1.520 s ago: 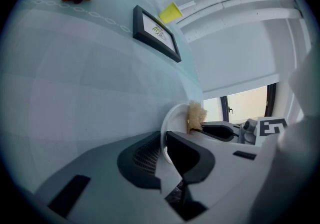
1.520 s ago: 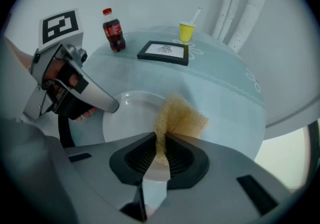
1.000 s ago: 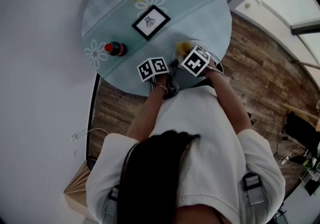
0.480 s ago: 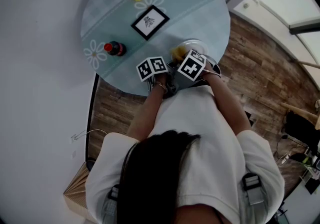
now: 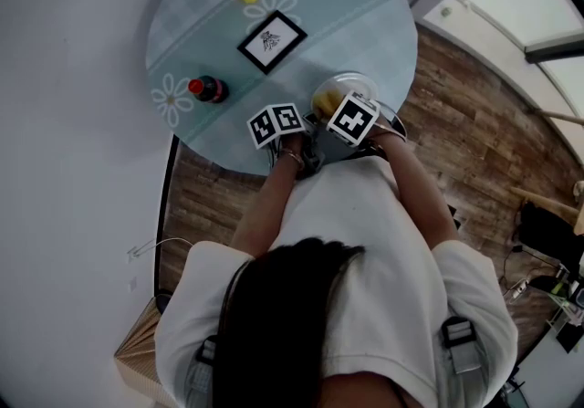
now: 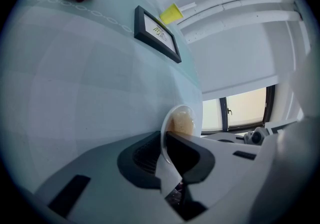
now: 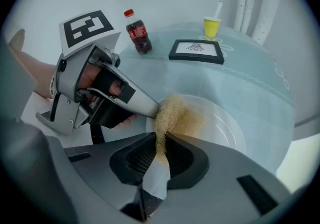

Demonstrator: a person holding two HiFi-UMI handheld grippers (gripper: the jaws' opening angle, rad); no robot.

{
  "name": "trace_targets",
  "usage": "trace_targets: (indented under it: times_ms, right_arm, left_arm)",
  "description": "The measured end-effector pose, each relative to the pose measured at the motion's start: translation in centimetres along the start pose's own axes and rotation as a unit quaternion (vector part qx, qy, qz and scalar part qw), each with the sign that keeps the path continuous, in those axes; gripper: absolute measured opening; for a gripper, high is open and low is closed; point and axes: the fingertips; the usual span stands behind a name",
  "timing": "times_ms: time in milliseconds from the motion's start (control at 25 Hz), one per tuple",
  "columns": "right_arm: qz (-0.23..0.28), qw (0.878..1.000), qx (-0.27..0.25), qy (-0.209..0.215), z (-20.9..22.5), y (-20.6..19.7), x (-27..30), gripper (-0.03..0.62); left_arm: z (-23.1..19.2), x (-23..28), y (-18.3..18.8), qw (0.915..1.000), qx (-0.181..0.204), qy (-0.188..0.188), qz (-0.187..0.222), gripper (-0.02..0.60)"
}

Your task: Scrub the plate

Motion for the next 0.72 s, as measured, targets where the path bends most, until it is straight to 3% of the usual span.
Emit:
trace_targets:
  times_ms: [200, 320, 520, 720]
  right_arm:
    - [0.003, 1.000, 0.019, 0.012, -0.5, -1.1, -0.4, 0.064]
    - [0.030, 0.999, 0.015, 0.031, -1.1, -0.6, -0.3, 0.064]
    - [-0.016, 1.000, 0.016, -0.016, 0.0, -3.3, -1.4, 0.064]
    - [0.000, 0.999, 0.038, -0.018, 0.3, -4.6, -1.8, 0.064]
  left_arm:
    - [-0.2, -0.1, -0.1, 1.0000, -0.008, 0.002, 0.001, 0.044]
    - [-0.1, -0.1, 0.1, 1.0000, -0.006, 0.002, 0.002, 0.044]
    - [-0.1, -0.1, 0.1, 1.0000, -0.008, 0.001, 0.002, 0.044]
    - [-0.2, -0.1, 0.0, 0.9999, -0.013, 0.000, 0.002, 0.044]
Point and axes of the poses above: the fingertips, and each gripper's own axes: x forward along the fingers, z to its right, y out of its top, and after that the axes turned 9 degrees about y, right-handed
